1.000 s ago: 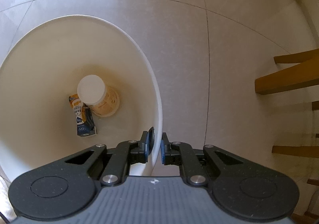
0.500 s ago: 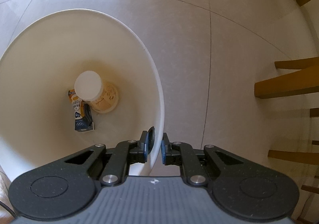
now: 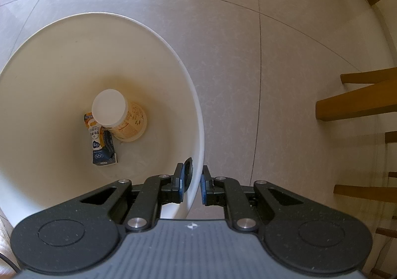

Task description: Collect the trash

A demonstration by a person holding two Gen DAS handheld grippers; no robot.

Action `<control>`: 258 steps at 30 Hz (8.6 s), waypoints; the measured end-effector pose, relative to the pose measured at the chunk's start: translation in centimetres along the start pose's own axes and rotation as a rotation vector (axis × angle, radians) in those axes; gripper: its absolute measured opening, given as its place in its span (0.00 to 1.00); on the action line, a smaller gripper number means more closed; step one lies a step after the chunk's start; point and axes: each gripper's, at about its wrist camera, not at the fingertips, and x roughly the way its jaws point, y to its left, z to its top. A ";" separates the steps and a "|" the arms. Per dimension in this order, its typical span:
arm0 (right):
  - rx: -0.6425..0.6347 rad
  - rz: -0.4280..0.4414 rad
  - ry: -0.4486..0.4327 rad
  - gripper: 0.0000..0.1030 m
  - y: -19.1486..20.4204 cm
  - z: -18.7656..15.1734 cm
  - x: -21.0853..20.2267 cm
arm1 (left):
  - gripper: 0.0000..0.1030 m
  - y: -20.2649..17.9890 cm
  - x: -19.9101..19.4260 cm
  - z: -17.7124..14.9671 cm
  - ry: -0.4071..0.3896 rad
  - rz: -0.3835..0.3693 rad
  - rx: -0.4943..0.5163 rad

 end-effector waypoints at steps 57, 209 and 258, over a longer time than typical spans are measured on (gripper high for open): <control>0.070 0.129 0.002 0.14 -3.1 -0.5 -1.5 | 0.77 -14.1 -30.2 20.1 -0.214 -0.305 0.160; 0.094 0.096 -0.004 0.14 -1.9 -2.2 0.2 | 0.08 -6.7 -7.6 10.8 -0.228 0.205 0.066; 0.223 0.136 -0.003 0.11 -3.7 -1.5 -0.9 | 0.79 -7.4 -26.1 14.9 -0.343 -0.095 -0.019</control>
